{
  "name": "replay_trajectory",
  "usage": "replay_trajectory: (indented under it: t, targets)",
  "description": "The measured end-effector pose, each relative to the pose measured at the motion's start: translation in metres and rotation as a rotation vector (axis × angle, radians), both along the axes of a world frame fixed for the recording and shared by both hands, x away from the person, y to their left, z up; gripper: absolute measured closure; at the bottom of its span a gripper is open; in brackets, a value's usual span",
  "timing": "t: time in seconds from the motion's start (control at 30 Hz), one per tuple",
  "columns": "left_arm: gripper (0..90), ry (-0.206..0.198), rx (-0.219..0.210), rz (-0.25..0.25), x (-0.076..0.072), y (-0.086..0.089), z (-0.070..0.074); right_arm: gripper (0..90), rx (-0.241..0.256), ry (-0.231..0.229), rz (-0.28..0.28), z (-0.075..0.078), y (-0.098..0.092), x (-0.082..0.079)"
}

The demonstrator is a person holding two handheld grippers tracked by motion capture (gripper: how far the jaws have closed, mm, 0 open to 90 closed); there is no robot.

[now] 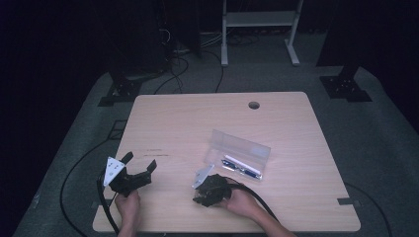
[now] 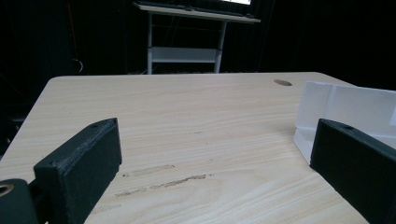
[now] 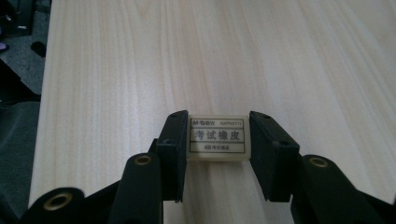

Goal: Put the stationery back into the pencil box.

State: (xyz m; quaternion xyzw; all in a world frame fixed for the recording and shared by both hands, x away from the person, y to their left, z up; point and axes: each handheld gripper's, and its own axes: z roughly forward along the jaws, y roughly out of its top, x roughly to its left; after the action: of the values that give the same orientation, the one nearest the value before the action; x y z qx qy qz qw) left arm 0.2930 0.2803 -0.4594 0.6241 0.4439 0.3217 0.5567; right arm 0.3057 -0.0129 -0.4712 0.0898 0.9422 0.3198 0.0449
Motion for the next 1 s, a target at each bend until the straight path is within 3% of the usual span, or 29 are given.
replay_trajectory:
  t: [0.53,1.0]
  targets:
    - [1.1,-0.001,0.002,-0.001,0.0,0.0,0.0,58.2,0.01,-0.045,-0.037,0.017,-0.012,0.012]
    - [1.1,-0.003,0.01,-0.006,0.0,-0.002,0.0,58.2,0.044,-0.031,-0.095,0.031,-0.025,0.032]
